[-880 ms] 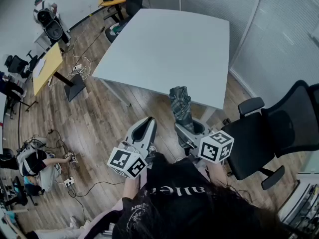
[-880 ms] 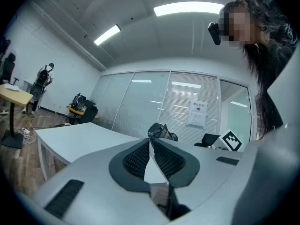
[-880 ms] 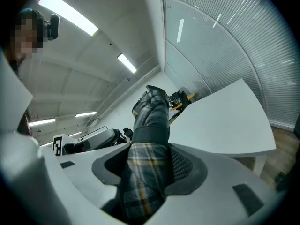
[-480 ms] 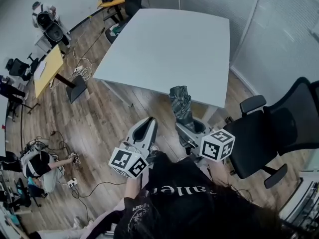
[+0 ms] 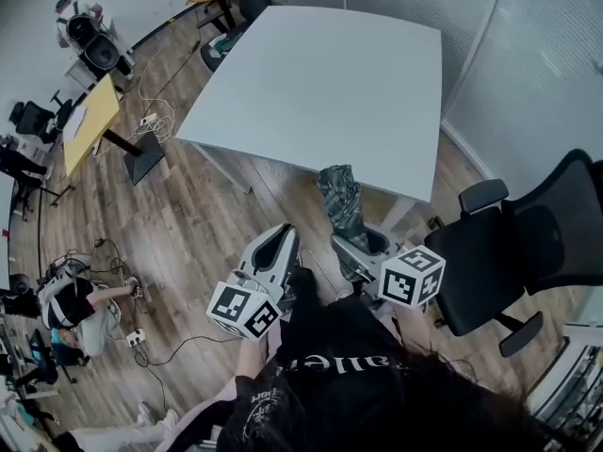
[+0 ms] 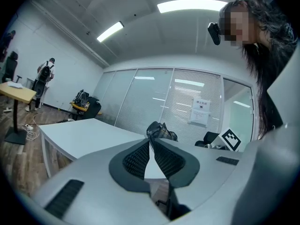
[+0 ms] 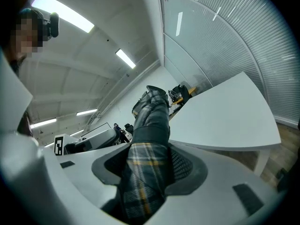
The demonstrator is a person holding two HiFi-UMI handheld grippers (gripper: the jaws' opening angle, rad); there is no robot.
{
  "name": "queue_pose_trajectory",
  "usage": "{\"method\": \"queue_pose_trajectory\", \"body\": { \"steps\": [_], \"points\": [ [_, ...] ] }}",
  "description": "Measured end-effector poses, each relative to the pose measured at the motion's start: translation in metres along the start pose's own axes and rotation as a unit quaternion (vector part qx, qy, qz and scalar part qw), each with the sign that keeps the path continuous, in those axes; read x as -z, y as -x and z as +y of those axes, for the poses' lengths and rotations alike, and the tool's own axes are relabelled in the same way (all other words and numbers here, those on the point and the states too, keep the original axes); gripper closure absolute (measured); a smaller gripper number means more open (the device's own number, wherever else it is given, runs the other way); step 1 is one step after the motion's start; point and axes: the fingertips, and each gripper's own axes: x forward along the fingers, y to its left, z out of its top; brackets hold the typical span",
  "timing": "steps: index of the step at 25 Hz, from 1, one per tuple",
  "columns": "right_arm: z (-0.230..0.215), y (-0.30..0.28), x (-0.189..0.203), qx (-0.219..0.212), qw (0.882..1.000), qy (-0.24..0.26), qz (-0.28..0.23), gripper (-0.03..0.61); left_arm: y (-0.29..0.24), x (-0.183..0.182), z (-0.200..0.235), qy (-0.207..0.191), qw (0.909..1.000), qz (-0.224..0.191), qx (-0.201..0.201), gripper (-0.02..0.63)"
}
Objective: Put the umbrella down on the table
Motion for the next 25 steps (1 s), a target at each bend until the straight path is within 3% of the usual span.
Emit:
{"method": "queue_pose_trajectory", "body": {
  "steps": [11, 25],
  "points": [
    [0.003, -0.060, -0.009, 0.007, 1.000, -0.004, 0.014, 0.356, -0.003, -0.015, 0.060, 0.009, 1.0000, -0.002, 0.001, 0.568],
    [-0.002, -0.194, -0.054, 0.039, 0.999, -0.026, 0.012, 0.356, -0.038, -0.066, 0.191, 0.016, 0.9990, 0.016, 0.040, 0.568]
  ]
}}
